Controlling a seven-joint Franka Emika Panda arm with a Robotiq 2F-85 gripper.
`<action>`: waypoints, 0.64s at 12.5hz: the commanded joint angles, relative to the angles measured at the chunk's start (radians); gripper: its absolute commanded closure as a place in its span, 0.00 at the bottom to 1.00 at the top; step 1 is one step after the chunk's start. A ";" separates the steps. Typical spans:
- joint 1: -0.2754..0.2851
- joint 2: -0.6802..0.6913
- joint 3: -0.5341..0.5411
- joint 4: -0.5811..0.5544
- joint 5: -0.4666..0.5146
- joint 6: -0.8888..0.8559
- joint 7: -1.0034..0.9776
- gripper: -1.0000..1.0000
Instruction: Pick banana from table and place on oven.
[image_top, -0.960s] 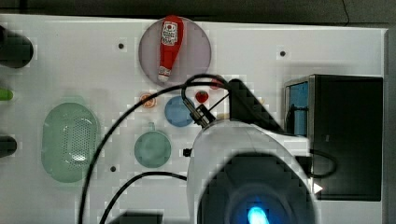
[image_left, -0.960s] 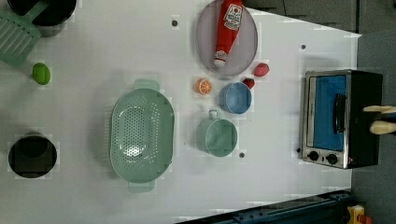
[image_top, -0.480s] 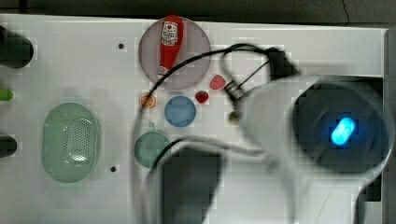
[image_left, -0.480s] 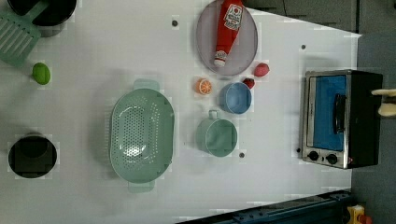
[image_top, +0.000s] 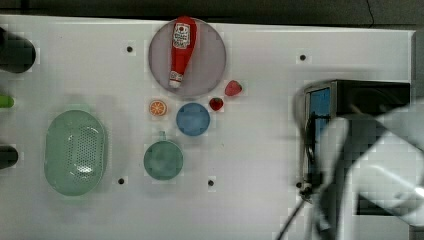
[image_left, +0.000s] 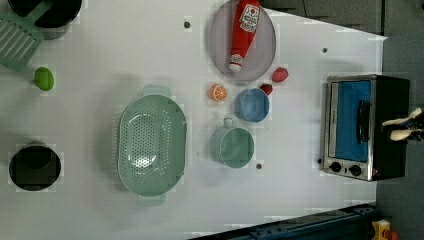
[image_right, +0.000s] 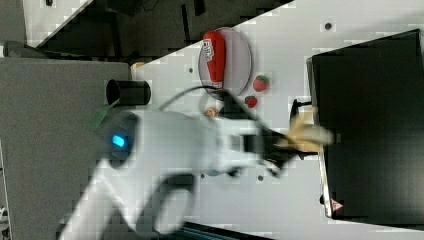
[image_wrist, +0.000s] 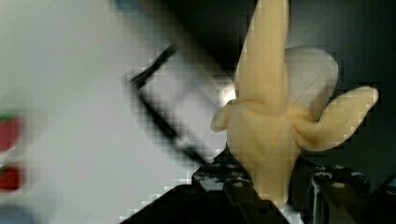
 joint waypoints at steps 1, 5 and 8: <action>-0.006 -0.054 -0.045 0.038 -0.008 0.067 -0.266 0.73; -0.007 -0.014 -0.069 0.042 -0.004 0.073 -0.281 0.36; -0.006 -0.016 -0.065 0.050 -0.004 0.083 -0.280 0.03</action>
